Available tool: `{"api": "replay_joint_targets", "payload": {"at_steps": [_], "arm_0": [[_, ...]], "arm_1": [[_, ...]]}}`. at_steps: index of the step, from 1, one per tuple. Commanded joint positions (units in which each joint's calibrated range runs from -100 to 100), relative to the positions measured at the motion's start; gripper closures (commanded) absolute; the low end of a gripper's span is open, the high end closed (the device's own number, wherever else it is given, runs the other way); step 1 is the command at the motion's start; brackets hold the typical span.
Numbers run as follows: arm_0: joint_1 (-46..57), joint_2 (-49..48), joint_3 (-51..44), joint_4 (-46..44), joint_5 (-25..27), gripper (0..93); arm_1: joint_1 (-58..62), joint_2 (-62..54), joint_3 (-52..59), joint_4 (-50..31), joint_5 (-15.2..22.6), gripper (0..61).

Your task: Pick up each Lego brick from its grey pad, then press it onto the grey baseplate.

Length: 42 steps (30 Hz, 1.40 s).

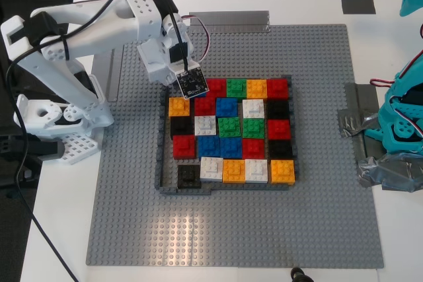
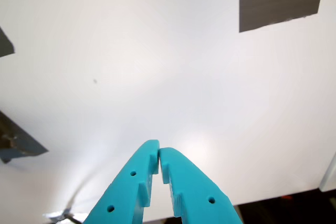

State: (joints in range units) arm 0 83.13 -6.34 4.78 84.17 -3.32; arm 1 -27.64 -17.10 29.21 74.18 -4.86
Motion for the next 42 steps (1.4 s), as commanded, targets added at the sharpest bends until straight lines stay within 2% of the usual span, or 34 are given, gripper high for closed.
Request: {"api": "replay_joint_targets", "payload": {"at_steps": [1, 6, 15, 32, 42], "arm_0": [[-0.6, -1.1, -0.4, -0.3, 0.2, 92.7], [-0.7, -1.1, -0.1, -0.3, 0.1, 92.7], [-0.7, -0.9, -0.2, -0.4, 0.1, 92.7], [-2.2, -1.0, -0.9, -0.4, 0.1, 92.7], [-2.3, -0.6, -0.9, -0.4, 0.1, 92.7]], "arm_1": [[2.6, -6.5, -5.4, 8.2, -2.0, 61.3], [8.3, -8.9, -0.7, 12.0, -1.5, 61.3], [15.2, -8.6, 11.7, 0.7, 1.1, 61.3], [12.1, -2.9, 11.0, -7.7, 0.7, 61.3], [14.9, -2.1, 12.3, -17.2, 0.7, 61.3]]}}
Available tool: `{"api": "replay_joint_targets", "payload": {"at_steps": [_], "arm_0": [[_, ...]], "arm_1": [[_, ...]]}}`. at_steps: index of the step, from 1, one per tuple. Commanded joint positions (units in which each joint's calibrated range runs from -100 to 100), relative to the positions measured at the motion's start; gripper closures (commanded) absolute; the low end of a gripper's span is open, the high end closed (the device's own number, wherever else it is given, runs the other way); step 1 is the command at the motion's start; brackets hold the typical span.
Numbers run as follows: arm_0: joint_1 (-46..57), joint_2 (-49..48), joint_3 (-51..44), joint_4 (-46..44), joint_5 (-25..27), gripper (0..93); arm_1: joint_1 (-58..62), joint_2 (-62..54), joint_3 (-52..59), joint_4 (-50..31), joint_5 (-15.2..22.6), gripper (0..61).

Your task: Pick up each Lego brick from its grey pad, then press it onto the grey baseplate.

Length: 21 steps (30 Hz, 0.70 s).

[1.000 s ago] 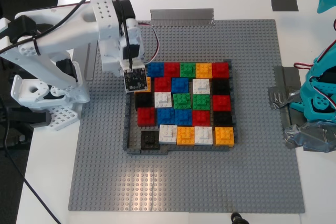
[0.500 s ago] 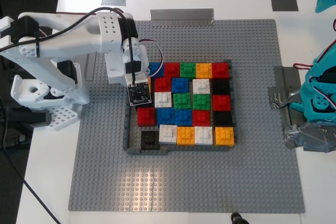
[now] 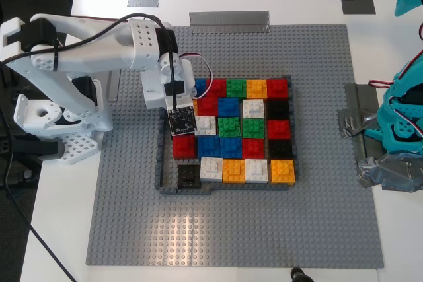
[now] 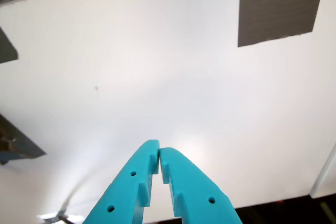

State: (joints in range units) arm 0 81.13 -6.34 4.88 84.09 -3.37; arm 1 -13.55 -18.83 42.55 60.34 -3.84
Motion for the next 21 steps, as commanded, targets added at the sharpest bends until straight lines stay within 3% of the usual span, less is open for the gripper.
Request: {"api": "replay_joint_targets", "payload": {"at_steps": [1, 12, 21], "arm_0": [[-0.3, -0.6, -0.9, -0.3, 0.2, 92.7], [-0.3, -0.5, -0.3, -2.2, 0.2, 92.7], [-0.3, -0.6, -0.2, -2.2, 0.2, 92.7]], "arm_1": [[1.0, -0.4, -1.2, -4.1, -0.4, 61.3], [1.0, 0.4, -4.7, -7.4, 0.2, 61.3], [-0.9, -3.2, -5.8, 0.5, 1.1, 61.3]]}}
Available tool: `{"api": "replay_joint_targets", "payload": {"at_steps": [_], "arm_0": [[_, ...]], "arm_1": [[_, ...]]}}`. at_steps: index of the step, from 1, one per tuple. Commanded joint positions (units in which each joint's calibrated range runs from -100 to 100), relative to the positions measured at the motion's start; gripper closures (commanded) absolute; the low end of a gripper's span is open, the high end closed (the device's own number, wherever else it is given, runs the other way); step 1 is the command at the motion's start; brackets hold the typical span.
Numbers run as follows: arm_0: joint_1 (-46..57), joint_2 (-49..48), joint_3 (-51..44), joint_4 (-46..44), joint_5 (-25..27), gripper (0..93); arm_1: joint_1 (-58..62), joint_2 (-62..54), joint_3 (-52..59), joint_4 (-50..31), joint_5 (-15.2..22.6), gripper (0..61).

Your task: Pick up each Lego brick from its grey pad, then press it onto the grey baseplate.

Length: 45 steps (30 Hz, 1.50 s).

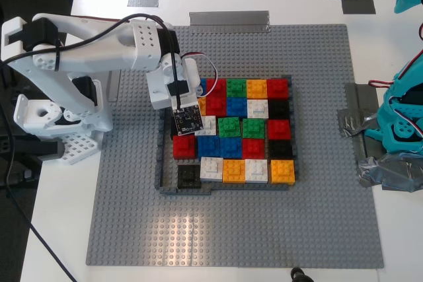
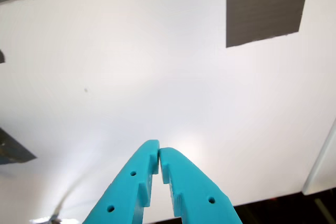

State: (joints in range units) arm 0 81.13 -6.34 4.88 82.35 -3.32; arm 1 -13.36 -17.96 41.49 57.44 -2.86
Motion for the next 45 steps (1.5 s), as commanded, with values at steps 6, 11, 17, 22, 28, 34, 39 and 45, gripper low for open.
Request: {"api": "replay_joint_targets", "payload": {"at_steps": [6, 11, 17, 22, 28, 34, 39, 45], "arm_0": [[-0.3, -0.6, -0.2, -0.4, 0.1, 92.7], [-0.3, -0.6, -0.2, -0.4, 0.1, 92.7], [-0.3, -0.6, -0.2, -0.4, 0.1, 92.7], [-0.3, -0.5, -0.2, -0.4, 0.1, 92.7], [-0.3, -0.5, -0.2, -0.4, 0.1, 92.7], [-0.3, -0.4, 0.0, -0.4, 0.1, 92.7], [0.2, -0.5, 2.1, -0.4, 0.1, 92.7], [-0.6, -1.2, 1.4, -0.5, 0.1, 92.7]], "arm_1": [[-1.5, -7.0, -7.2, 9.1, 0.4, 61.3], [-0.7, -7.6, -11.6, 17.6, 1.5, 61.3], [3.8, -9.7, -10.5, 22.1, 5.8, 61.3], [8.2, -12.3, -5.6, 20.1, 11.6, 61.3], [11.4, -13.2, 0.3, 16.6, 13.6, 61.3], [12.1, -12.7, 6.2, 11.2, 14.6, 61.3], [12.6, -11.7, 6.8, 7.0, 14.9, 61.3], [13.5, -10.3, 5.1, 3.8, 14.9, 61.3]]}}
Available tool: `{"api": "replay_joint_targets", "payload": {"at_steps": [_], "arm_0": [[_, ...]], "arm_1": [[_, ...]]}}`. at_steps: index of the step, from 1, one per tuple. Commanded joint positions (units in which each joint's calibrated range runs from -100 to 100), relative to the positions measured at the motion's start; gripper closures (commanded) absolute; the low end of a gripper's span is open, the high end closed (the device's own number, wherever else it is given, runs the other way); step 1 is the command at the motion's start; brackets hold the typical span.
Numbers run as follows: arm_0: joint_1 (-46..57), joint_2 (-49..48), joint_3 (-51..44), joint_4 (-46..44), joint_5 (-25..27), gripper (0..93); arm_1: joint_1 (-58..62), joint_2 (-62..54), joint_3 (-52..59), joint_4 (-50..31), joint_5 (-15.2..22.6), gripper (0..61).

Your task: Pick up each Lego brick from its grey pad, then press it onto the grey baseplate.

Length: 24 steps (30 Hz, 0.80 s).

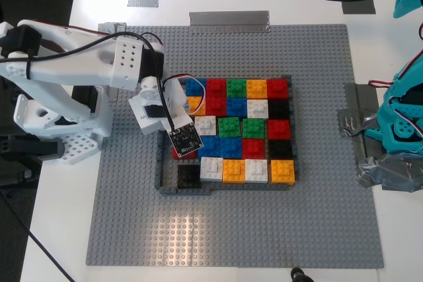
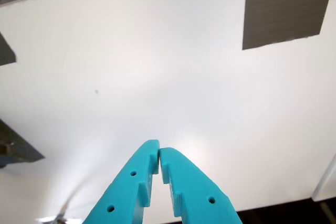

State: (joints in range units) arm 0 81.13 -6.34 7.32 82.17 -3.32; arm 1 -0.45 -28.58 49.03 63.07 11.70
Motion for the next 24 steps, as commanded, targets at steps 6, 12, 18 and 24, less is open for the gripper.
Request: {"api": "replay_joint_targets", "payload": {"at_steps": [6, 12, 18, 24], "arm_0": [[-0.5, -1.2, -0.9, -0.3, 0.1, 92.7], [-1.4, -1.1, -0.3, -0.3, -0.2, 92.7], [-1.4, -1.1, -0.2, -0.3, -0.2, 92.7], [-1.4, -1.1, -0.1, -0.3, -0.3, 92.7]], "arm_1": [[1.1, 2.2, -1.9, -4.2, 0.4, 61.3], [1.1, 3.3, -1.6, -7.6, -0.7, 61.3], [0.3, 3.7, -3.6, -10.0, -1.7, 61.3], [-0.5, 3.7, -4.3, -9.5, -2.4, 61.3]]}}
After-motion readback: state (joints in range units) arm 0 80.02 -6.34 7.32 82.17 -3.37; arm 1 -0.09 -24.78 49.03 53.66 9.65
